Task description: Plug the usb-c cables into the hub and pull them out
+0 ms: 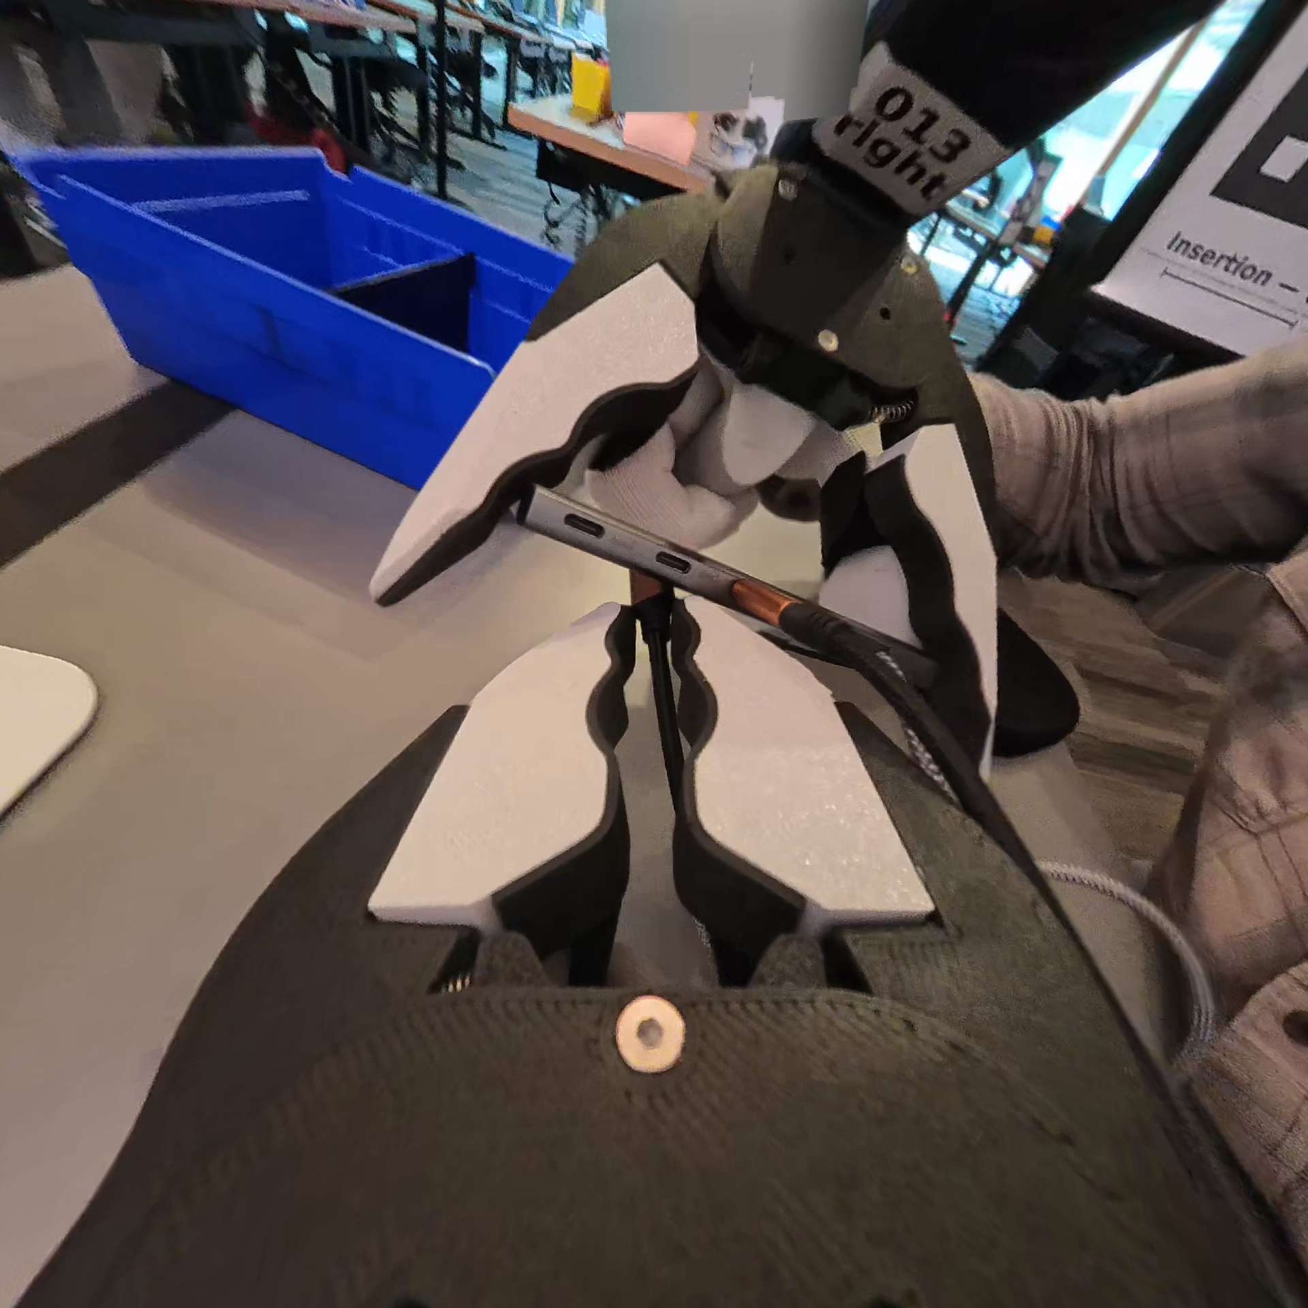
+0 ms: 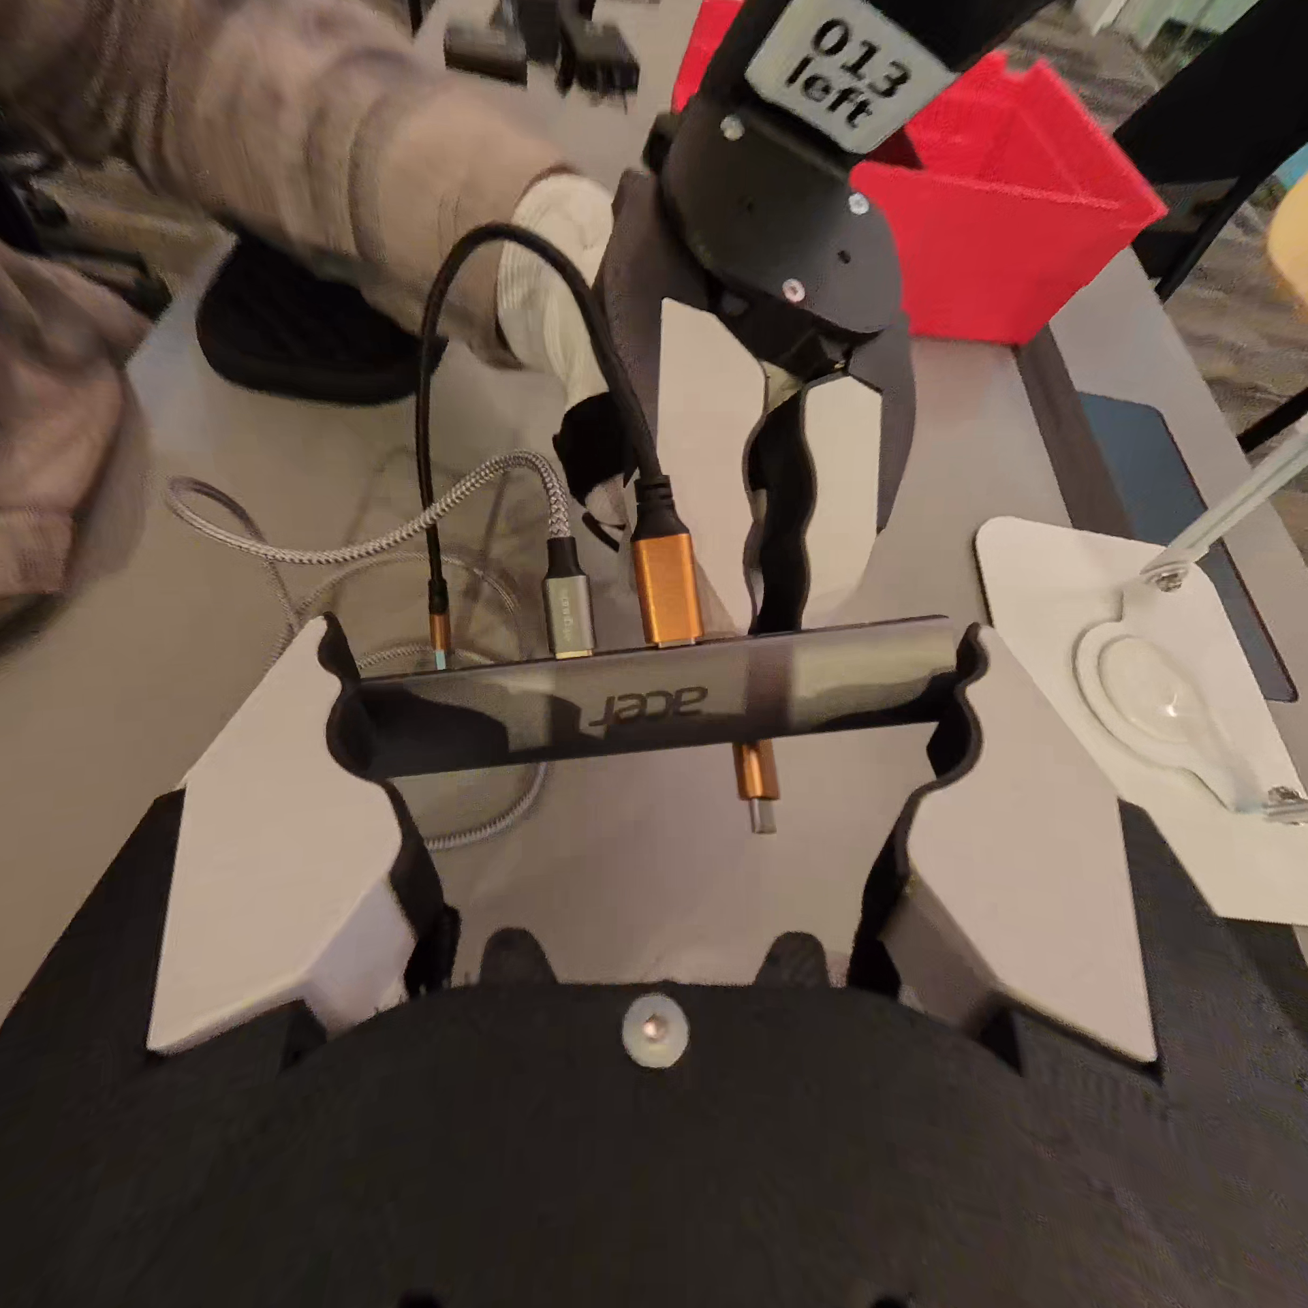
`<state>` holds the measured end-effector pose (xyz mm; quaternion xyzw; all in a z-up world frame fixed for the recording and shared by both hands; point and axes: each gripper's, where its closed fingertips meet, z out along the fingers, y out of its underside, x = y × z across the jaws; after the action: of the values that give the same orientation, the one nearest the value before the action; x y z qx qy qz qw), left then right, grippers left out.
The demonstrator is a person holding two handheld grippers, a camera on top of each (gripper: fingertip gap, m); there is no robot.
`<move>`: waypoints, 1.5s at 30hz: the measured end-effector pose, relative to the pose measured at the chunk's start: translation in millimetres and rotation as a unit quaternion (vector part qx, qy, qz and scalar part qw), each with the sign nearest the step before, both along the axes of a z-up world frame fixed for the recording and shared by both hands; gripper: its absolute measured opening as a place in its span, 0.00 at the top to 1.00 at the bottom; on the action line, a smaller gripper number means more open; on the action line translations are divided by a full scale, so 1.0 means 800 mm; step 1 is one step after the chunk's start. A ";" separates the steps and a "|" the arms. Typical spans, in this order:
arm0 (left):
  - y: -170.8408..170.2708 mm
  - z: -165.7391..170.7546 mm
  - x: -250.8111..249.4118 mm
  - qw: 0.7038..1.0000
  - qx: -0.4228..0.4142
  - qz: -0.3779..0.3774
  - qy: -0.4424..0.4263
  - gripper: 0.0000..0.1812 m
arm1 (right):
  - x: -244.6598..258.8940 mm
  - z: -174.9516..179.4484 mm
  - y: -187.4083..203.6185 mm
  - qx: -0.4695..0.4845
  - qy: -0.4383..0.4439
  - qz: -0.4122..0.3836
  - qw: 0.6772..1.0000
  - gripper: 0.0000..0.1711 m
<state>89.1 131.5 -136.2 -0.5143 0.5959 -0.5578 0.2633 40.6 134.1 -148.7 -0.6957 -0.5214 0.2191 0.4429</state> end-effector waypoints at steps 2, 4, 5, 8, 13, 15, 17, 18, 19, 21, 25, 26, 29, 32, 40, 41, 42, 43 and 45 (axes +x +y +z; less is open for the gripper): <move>0.006 0.011 -0.001 1.000 0.003 0.013 -0.016 0.94 | -0.003 0.014 0.002 -0.004 0.031 0.004 1.000 0.09; 0.014 0.021 -0.002 0.999 -0.006 0.025 -0.032 0.94 | -0.005 0.025 0.005 -0.003 0.049 0.005 0.999 0.09; 0.016 0.024 -0.003 0.999 -0.010 0.026 -0.037 0.94 | -0.006 0.029 0.006 -0.003 0.055 0.006 0.998 0.09; 0.023 0.031 -0.006 0.998 -0.013 0.037 -0.049 0.94 | -0.008 0.039 0.009 -0.003 0.069 0.009 0.998 0.09; 0.030 0.036 -0.009 0.996 -0.024 0.051 -0.065 0.94 | -0.011 0.047 0.016 -0.006 0.095 0.009 0.995 0.09; 0.032 0.034 -0.011 0.996 -0.028 0.053 -0.066 0.94 | -0.013 0.049 0.017 -0.007 0.103 0.011 0.995 0.09; 0.037 0.032 -0.012 0.996 -0.026 0.062 -0.065 0.94 | -0.015 0.053 0.018 -0.007 0.115 0.013 0.993 0.09; 0.039 0.032 -0.014 0.995 -0.029 0.063 -0.067 0.94 | -0.015 0.056 0.018 -0.008 0.125 0.013 0.992 0.09; 0.042 0.031 -0.015 0.995 -0.028 0.069 -0.068 0.94 | -0.014 0.060 0.019 -0.008 0.136 0.014 0.991 0.09; 0.049 0.030 -0.018 0.994 -0.023 0.079 -0.068 0.94 | -0.013 0.066 0.021 -0.010 0.156 0.017 0.988 0.09; 0.064 0.043 -0.026 0.991 -0.010 0.100 -0.085 0.94 | -0.009 0.086 0.023 -0.012 0.195 0.027 0.980 0.09; 0.069 0.049 -0.028 0.990 -0.006 0.106 -0.091 0.94 | -0.009 0.092 0.024 -0.012 0.201 0.031 0.979 0.09; 0.083 0.071 -0.032 0.988 0.018 0.116 -0.104 0.95 | -0.007 0.113 0.028 -0.013 0.218 0.044 0.975 0.09; 0.092 0.097 -0.032 0.986 0.045 0.111 -0.113 0.95 | -0.004 0.141 0.033 -0.005 0.239 0.059 0.969 0.09; 0.113 0.127 -0.027 0.973 0.184 0.092 -0.102 0.95 | 0.016 0.156 0.039 0.018 0.285 0.054 0.957 0.09; 0.111 0.126 -0.025 0.970 0.209 0.087 -0.095 0.95 | 0.019 0.153 0.041 0.016 0.284 0.050 0.957 0.09; 0.109 0.125 -0.023 0.965 0.232 0.083 -0.092 0.95 | 0.022 0.152 0.042 0.014 0.285 0.048 0.957 0.09; 0.108 0.126 -0.022 0.961 0.250 0.082 -0.090 0.95 | 0.025 0.152 0.042 0.015 0.288 0.047 0.956 0.09; 0.104 0.126 -0.021 0.954 0.275 0.075 -0.089 0.95 | 0.029 0.148 0.043 0.011 0.291 0.047 0.956 0.09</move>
<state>72.0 214.6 -35.5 -0.4134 0.6598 -0.3946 0.4879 63.5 168.4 -30.4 -0.5717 -0.4049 0.4266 0.5721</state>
